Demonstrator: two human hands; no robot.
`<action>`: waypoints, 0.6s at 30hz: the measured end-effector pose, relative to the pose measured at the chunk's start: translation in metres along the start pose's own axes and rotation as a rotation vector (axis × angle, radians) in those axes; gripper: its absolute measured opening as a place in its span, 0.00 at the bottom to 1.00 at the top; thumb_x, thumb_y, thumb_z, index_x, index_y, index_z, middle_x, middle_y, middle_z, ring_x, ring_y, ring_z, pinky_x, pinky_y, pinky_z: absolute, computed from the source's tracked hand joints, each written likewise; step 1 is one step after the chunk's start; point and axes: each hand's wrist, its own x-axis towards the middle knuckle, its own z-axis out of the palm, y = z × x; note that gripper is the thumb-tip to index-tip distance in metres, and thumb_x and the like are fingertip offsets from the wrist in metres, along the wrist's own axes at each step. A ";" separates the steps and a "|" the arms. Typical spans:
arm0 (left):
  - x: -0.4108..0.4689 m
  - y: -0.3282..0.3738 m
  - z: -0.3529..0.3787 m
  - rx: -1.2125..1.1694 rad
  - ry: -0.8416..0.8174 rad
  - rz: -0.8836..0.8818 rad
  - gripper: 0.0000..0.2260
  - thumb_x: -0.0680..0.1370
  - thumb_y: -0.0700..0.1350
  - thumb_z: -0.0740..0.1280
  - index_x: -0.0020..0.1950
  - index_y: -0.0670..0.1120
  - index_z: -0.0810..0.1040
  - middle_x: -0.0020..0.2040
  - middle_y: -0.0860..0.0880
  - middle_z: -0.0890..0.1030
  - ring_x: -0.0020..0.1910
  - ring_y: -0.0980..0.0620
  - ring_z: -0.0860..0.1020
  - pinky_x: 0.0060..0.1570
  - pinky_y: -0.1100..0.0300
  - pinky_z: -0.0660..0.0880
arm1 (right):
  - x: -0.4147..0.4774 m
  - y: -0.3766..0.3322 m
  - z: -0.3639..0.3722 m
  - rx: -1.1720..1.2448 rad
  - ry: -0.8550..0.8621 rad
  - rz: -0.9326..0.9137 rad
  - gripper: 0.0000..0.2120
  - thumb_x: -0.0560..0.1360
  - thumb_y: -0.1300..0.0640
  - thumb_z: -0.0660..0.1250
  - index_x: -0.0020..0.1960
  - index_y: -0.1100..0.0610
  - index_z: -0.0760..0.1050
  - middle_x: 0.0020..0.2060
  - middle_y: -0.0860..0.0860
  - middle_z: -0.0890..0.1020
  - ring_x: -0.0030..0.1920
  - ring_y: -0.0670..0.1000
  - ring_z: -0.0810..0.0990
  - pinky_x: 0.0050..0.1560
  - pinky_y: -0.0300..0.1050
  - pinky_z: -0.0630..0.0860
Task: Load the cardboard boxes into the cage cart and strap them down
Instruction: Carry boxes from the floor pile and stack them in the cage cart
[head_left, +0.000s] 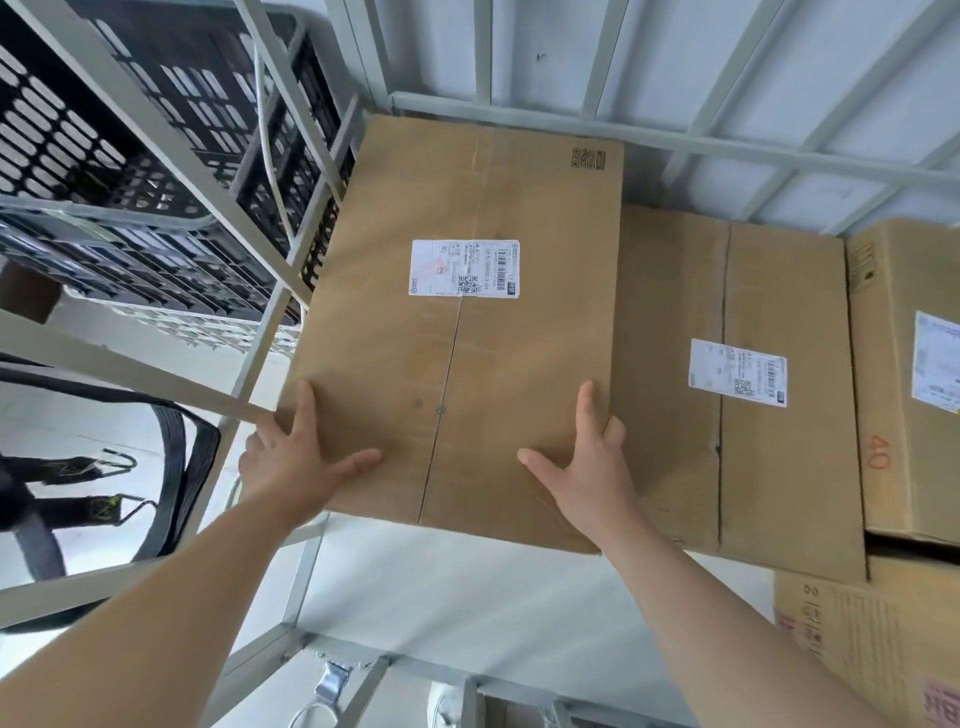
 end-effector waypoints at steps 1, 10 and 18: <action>0.000 0.001 0.000 0.000 0.001 0.004 0.51 0.66 0.72 0.66 0.77 0.57 0.38 0.72 0.35 0.58 0.70 0.36 0.59 0.69 0.44 0.57 | 0.001 0.000 -0.001 0.000 -0.002 -0.001 0.49 0.71 0.41 0.69 0.77 0.45 0.37 0.68 0.59 0.57 0.58 0.59 0.72 0.58 0.44 0.66; -0.025 0.023 -0.018 0.134 0.025 0.167 0.33 0.76 0.62 0.63 0.76 0.51 0.55 0.77 0.44 0.54 0.74 0.42 0.53 0.73 0.49 0.53 | -0.013 -0.023 -0.016 -0.258 0.106 -0.068 0.36 0.74 0.45 0.67 0.75 0.57 0.56 0.75 0.62 0.51 0.75 0.59 0.51 0.73 0.50 0.54; -0.087 0.068 -0.076 -0.024 0.166 0.419 0.19 0.79 0.52 0.62 0.69 0.48 0.72 0.63 0.46 0.78 0.63 0.43 0.73 0.61 0.52 0.70 | -0.060 -0.051 -0.082 -0.400 0.334 -0.295 0.16 0.76 0.57 0.66 0.60 0.64 0.75 0.61 0.58 0.76 0.61 0.60 0.74 0.58 0.51 0.73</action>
